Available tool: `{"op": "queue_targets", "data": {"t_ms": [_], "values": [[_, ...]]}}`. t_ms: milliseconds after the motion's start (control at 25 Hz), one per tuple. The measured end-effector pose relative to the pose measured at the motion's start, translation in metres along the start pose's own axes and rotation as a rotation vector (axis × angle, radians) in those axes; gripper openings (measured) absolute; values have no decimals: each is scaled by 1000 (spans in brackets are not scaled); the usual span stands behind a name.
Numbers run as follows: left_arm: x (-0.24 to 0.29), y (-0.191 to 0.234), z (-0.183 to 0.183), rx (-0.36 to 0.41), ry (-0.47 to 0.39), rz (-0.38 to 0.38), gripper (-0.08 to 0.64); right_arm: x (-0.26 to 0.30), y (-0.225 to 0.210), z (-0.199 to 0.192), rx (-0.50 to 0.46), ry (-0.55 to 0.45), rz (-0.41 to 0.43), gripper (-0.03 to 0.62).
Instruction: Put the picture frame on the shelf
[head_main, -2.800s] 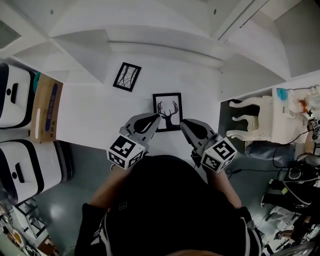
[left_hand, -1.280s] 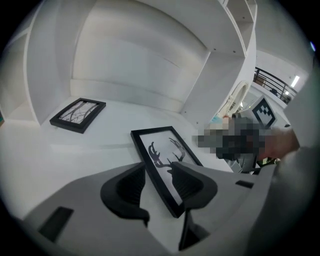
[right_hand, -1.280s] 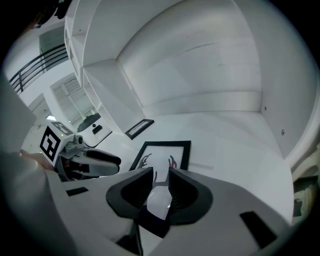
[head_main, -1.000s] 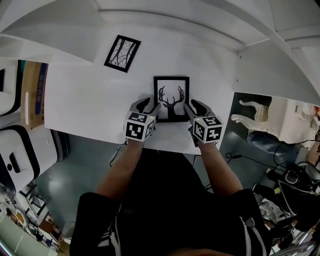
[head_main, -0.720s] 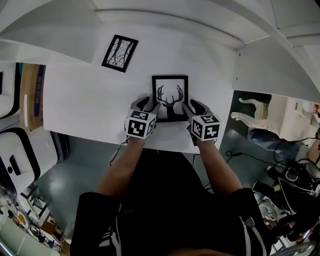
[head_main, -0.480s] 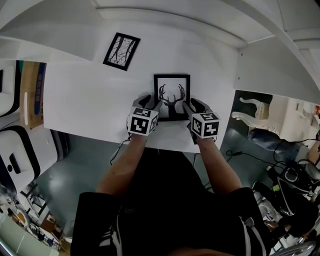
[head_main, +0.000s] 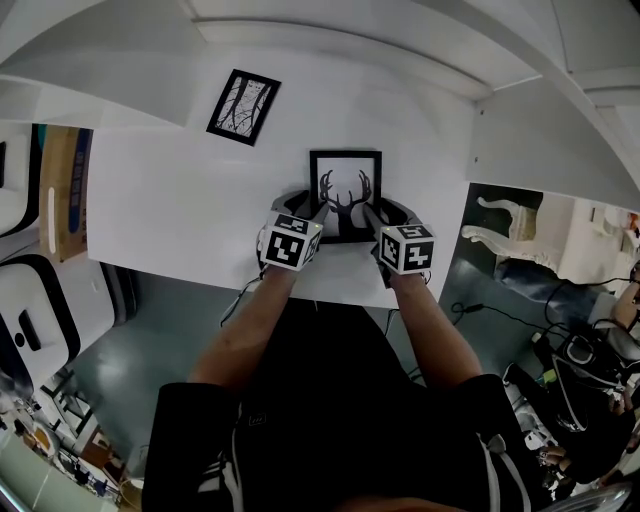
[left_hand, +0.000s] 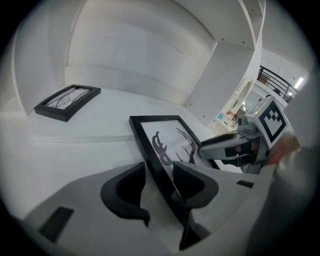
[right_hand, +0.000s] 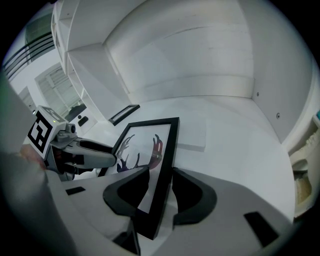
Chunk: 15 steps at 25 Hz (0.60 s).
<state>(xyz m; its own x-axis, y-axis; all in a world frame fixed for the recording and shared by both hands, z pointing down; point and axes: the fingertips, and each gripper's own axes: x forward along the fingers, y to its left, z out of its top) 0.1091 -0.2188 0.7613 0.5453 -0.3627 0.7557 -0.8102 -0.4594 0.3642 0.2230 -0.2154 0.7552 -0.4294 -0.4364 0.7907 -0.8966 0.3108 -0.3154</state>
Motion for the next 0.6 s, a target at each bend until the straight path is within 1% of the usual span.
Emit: {"op": "queue_targets", "data": {"t_ms": [120,280,440,600], "values": [[3,-2,2,-19,-10,-16,169,1,-2,2,-2,-13,-9,143],[4,-1,4,-41,-16,-26,161,1,-5,4,14,-19,16,143],[2,-2,5,-61,-28,-11,153,-1,-7,4,43,-17,45,127],[-7,-5,11,-75,-56,1,144,-12,-5,7,44,-55,60,109]]}}
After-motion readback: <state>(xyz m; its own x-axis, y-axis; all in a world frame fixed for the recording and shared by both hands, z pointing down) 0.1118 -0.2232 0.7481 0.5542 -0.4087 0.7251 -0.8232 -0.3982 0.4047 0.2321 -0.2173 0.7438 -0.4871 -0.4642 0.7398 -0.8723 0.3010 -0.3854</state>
